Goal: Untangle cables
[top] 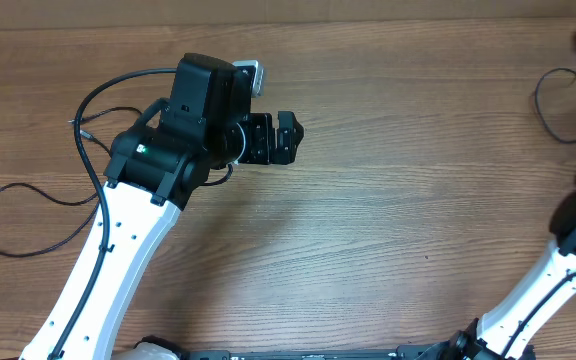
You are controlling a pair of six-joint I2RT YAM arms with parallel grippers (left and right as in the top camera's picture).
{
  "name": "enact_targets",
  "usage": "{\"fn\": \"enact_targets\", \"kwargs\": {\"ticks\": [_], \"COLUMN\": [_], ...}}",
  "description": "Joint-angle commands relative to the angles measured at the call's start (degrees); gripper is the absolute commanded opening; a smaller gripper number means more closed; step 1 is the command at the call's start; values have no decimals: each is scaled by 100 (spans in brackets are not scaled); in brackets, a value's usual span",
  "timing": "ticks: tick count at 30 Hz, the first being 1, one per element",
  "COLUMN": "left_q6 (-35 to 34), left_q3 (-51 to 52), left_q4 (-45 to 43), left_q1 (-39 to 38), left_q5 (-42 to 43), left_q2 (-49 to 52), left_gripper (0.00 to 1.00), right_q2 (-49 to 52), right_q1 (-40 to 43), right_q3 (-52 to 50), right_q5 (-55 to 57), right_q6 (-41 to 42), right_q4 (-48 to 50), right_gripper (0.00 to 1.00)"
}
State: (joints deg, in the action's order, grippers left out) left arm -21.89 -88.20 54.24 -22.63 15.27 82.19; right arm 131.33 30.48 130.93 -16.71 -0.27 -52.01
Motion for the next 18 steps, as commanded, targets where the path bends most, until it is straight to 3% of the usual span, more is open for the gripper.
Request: {"fn": "enact_targets", "kwargs": {"ticks": [1,4,12,18], "left_q6": [197,417,407,192], "left_q3": [20,20,-20,-20], "left_q4": [-26,-105,118,457], "left_q1": [20,22,114,691], "left_q5": [175,55,-1222,-1976], "left_q2": [-17,-24,-535,-1449], "left_gripper": [100,100,92,93], "right_q2": [-236,-238,-271,-269], "right_q1": [-374,-898,-2424,-3595], "right_q3": [111,111,114,114], "right_q5": [-721,-1036,-1296,-1300], "right_q6": [-973,-1788,-1818,-1733], "right_q4": [-330,-855,-1152,-1633], "right_gripper": [100,100,100,100]}}
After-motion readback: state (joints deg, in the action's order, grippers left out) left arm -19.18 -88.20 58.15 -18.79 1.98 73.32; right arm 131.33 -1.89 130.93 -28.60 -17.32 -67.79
